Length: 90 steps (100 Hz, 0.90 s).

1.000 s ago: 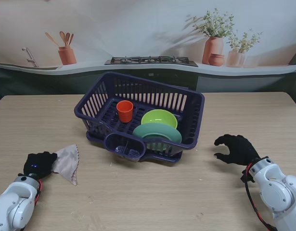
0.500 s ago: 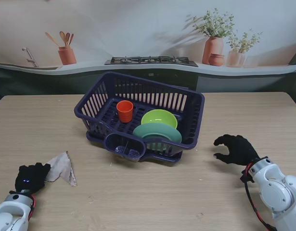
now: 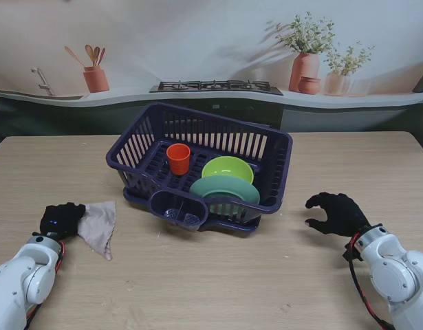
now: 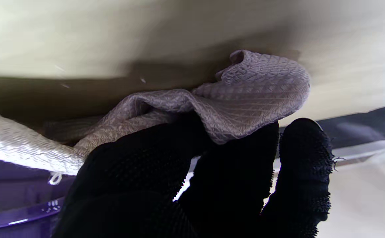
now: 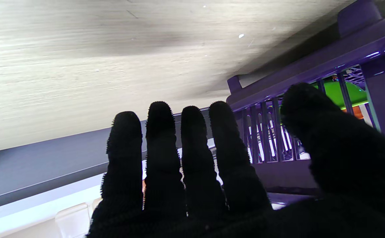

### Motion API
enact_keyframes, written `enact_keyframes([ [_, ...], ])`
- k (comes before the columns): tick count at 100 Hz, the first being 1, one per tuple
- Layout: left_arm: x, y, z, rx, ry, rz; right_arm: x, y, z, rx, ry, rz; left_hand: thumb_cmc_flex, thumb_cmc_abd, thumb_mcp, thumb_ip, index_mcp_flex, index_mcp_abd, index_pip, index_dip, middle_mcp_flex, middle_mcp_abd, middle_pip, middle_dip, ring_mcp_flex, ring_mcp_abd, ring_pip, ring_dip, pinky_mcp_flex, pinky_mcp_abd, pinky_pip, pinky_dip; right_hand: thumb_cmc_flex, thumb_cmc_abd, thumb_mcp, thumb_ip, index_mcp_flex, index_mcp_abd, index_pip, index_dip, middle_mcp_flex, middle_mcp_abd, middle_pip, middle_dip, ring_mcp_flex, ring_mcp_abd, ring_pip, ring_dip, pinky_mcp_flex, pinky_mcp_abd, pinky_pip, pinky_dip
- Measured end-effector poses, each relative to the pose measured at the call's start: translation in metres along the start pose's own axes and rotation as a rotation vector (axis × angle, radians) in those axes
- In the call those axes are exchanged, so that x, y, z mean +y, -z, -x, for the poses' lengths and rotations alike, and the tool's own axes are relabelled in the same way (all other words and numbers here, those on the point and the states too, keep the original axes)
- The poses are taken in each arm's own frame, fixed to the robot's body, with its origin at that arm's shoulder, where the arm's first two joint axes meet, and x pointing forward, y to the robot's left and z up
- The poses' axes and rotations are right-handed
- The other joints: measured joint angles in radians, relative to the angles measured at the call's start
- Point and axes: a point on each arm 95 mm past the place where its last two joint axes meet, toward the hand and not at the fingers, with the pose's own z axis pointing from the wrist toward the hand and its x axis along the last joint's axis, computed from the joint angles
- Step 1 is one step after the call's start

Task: Clear dishes and wipe the table

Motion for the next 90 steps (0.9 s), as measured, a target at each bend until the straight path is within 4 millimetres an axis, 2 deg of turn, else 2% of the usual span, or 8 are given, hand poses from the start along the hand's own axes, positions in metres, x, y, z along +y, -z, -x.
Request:
enact_keyframes([
  [25, -0.009, -0.036, 0.008, 0.011, 0.011, -0.019, -0.001, 0.0, 0.0, -0.011, 0.002, -0.001, -0.01, 0.001, -0.003, 0.0, 0.0, -0.01, -0.059, -0.05, 0.0, 0.0, 0.0, 0.0, 0.0, 0.0, 0.0, 0.0, 0.001, 0.0, 0.0, 0.0, 0.0, 0.0, 0.0, 0.0, 0.0, 0.0, 0.0, 0.0, 0.0, 0.0, 0.0, 0.0, 0.0, 0.0, 0.0, 0.0, 0.0, 0.0, 0.0, 0.0],
  [46, -0.023, -0.043, 0.007, 0.022, 0.019, 0.016, -0.001, -0.001, 0.001, -0.012, 0.002, -0.003, -0.01, 0.002, -0.003, 0.0, 0.0, -0.01, -0.059, -0.06, 0.0, 0.0, 0.0, 0.0, 0.001, 0.0, 0.0, 0.0, 0.001, 0.0, 0.0, 0.0, 0.0, 0.0, 0.0, 0.0, 0.0, 0.0, 0.0, 0.0, 0.0, 0.0, 0.0, 0.0, 0.0, 0.0, 0.0, 0.0, 0.0, 0.0, 0.0, 0.0],
  [64, -0.038, -0.024, 0.006, -0.014, 0.06, -0.028, -0.001, -0.001, 0.002, -0.014, 0.002, -0.001, -0.01, 0.002, -0.003, 0.0, 0.0, -0.01, -0.059, -0.064, 0.0, 0.0, 0.0, 0.0, 0.001, 0.0, 0.0, 0.0, 0.001, 0.0, 0.0, 0.0, 0.0, 0.0, 0.0, 0.0, 0.0, 0.0, 0.0, 0.0, 0.0, 0.0, 0.0, 0.0, 0.0, 0.0, 0.0, 0.0, 0.0, 0.0, 0.0, 0.0],
  [90, -0.026, 0.027, 0.004, -0.053, 0.004, 0.008, -0.002, 0.0, 0.003, -0.015, -0.002, 0.0, -0.01, 0.002, -0.003, 0.0, 0.001, -0.008, -0.061, -0.071, 0.0, 0.0, 0.0, 0.0, 0.001, 0.0, 0.0, 0.0, 0.002, 0.0, 0.0, 0.0, 0.0, 0.0, 0.0, 0.0, 0.0, 0.0, 0.0, 0.0, 0.0, 0.0, 0.0, 0.0, 0.0, 0.0, 0.0, 0.0, 0.0, 0.0, 0.0, 0.0],
])
